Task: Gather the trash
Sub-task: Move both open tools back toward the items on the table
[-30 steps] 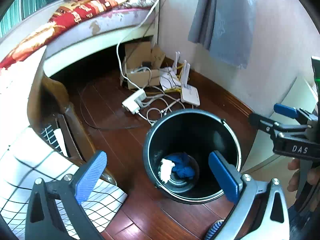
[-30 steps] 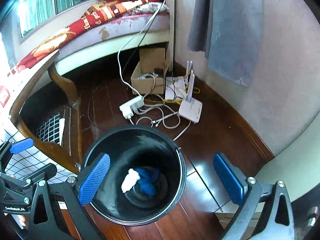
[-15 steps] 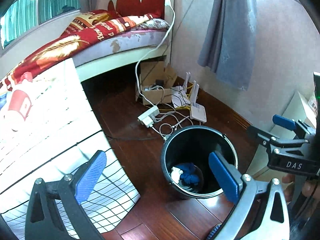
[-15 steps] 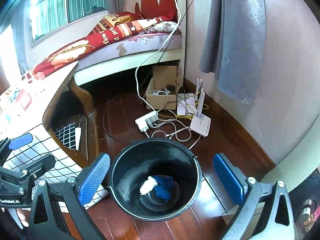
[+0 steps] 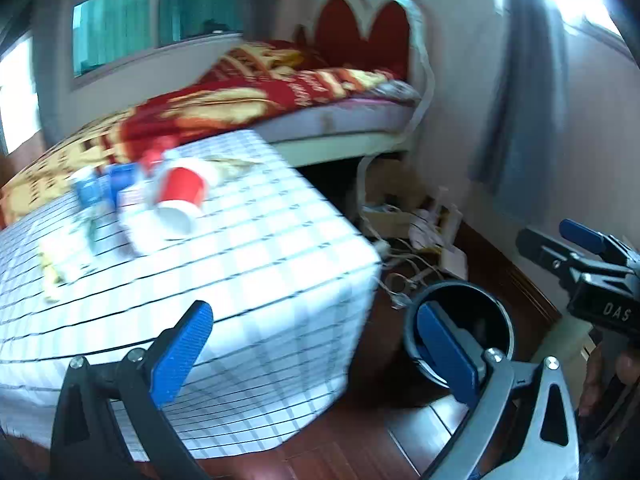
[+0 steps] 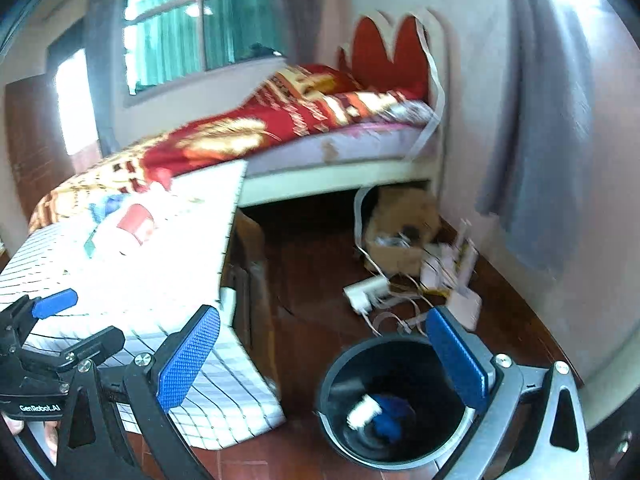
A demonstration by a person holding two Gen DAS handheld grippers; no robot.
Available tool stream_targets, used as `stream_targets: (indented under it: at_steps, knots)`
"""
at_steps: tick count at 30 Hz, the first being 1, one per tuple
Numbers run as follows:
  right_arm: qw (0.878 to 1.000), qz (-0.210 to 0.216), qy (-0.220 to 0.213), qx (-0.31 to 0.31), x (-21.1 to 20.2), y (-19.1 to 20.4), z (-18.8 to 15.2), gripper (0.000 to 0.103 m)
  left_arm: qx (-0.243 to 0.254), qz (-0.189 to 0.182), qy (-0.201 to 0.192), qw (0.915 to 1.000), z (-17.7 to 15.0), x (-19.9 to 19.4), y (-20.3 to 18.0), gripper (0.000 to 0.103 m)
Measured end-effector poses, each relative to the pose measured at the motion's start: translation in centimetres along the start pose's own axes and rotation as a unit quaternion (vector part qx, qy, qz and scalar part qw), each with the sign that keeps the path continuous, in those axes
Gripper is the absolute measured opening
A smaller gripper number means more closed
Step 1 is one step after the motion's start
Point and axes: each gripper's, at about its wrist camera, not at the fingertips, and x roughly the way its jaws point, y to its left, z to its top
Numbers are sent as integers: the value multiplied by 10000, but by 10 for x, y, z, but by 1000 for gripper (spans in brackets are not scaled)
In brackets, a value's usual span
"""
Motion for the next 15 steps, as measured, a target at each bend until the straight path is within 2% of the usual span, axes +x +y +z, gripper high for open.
stream_targets:
  at_steps: [6, 12, 15]
  knots:
    - [9982, 488, -104, -332, 15, 69, 19, 103, -779, 342, -167, 9962, -9, -23, 76, 103]
    - [9933, 919, -139, -693, 30, 134, 27, 103, -1106, 945, -298, 9889, -31, -46, 140, 102]
    - [9901, 1111, -122, -854, 40, 163, 34, 103, -1257, 1169, -300, 9847, -36, -51, 171, 95]
